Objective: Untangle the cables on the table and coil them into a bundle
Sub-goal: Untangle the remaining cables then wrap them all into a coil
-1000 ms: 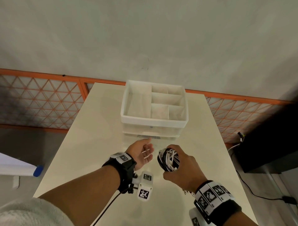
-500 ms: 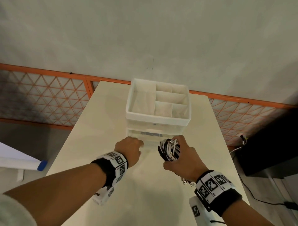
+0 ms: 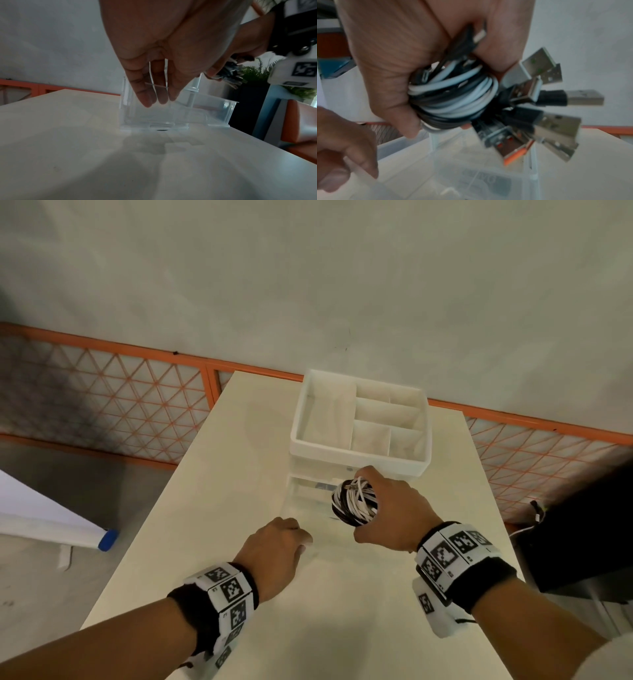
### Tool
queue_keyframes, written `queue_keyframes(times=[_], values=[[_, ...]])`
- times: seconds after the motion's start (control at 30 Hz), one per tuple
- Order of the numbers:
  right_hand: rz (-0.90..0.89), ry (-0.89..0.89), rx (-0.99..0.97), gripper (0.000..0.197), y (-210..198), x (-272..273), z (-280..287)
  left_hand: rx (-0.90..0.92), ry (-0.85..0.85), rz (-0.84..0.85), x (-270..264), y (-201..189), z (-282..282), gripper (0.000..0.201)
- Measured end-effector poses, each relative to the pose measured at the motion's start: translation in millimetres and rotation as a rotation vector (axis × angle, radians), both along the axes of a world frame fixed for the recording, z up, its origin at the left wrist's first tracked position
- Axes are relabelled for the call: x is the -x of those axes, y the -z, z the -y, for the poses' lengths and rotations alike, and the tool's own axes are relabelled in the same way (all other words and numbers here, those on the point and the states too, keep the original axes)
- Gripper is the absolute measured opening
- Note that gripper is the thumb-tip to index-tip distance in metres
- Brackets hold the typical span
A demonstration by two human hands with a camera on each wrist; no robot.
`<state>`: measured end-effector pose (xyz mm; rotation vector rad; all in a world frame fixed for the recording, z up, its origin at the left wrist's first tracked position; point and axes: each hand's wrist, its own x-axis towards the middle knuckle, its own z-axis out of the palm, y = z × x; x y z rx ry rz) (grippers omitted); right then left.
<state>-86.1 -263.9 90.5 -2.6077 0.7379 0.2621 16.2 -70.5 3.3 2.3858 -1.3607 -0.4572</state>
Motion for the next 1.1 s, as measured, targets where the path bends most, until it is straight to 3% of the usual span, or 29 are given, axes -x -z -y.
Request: queue_keyframes(times=[0.33, 0.57, 0.73, 0.87, 1.0, 1.1], values=[[-0.185, -0.135, 0.072, 0.084, 19.5, -35.7, -6.3, 0.084, -0.079, -0.065, -1.0, -2.1, -7.5, 0.026], [-0.291, -0.22, 0.062, 0.086, 41.5, -52.5, -8.8, 0.197, -0.171, -0.041, -9.7, -21.3, 1.4, 0.011], [-0.285, -0.255, 0.03, 0.083, 50.7, -63.7, -11.8, 0.333, -0.055, -0.036, -13.9, -22.2, 17.7, 0.037], [-0.238, -0.239, -0.093, 0.072, 57.5, -58.2, -7.9, 0.216, 0.062, -0.043, -14.2, -11.0, 29.1, 0.038], [-0.208, -0.254, -0.14, 0.089, 53.0, -46.6, 1.0, -0.035, 0.088, 0.0, -14.7, -6.1, 38.5, 0.037], [-0.084, -0.221, -0.137, 0.066, 33.3, -33.3, 4.8, -0.154, 0.062, 0.05, -15.1, -8.3, 45.5, 0.04]])
